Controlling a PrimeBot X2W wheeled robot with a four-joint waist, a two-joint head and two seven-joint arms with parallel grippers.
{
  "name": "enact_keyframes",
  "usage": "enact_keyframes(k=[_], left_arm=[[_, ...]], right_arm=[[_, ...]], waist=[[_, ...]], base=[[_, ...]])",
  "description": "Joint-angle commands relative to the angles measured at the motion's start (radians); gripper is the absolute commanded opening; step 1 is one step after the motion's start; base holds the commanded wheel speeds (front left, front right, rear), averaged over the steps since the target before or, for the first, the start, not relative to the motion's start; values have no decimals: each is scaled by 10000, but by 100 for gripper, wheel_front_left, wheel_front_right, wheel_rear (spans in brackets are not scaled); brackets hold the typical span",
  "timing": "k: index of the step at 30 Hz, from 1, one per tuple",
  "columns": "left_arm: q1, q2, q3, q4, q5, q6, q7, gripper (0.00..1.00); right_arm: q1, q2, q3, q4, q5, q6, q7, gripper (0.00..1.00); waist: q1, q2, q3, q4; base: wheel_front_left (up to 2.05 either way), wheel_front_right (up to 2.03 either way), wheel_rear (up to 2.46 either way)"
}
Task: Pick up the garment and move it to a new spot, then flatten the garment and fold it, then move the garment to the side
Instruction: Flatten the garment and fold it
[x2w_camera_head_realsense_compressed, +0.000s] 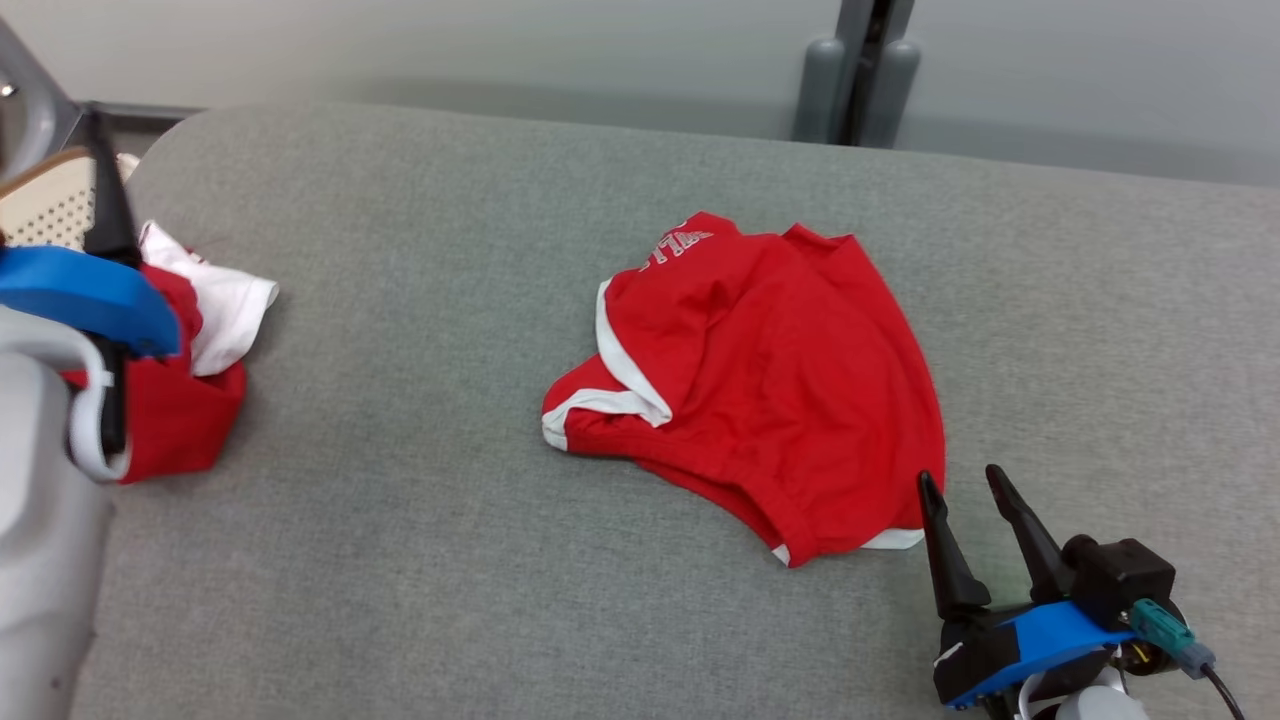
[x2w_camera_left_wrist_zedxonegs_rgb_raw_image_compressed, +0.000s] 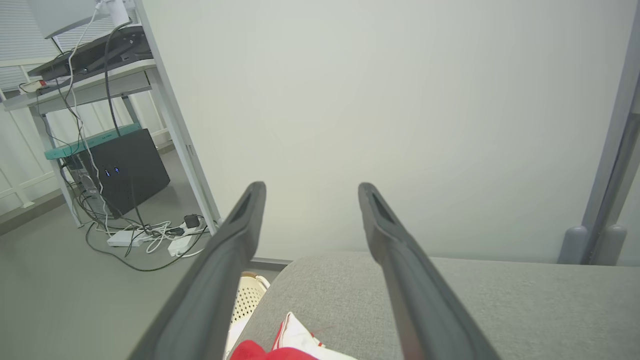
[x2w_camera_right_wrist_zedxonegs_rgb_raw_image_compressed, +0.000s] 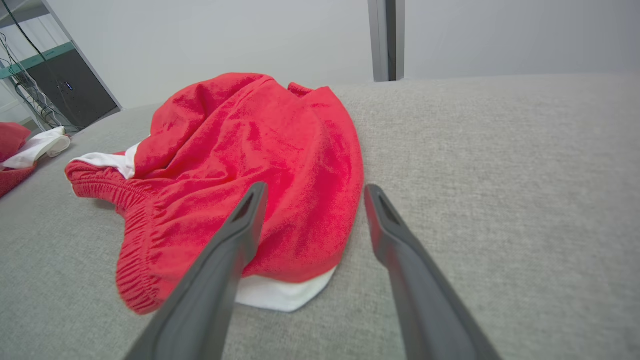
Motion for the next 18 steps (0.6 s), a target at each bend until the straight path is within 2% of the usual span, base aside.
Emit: enact_keyframes(k=[1,8,18], left_arm=[[249,-125,-6,-97,62,-11,-36,100],[1840,-1076,140,-1476,626,-51,-36,100],[5322,-2652,1215,-2479,1065,-295,-36,100]], right_arm=[[112,-27,-62,-19,25,0,-7,100],[423,-20,-135,67,-49,0,-7,100],[1084,-23,301,262,-224,0,-7,100]], waist=[[-1,-1,-200,-194],[-1,-1,-921,-807],[-1,-1,-2006,-1446]], base=[[0,0,0],[0,0,0],[0,0,0]])
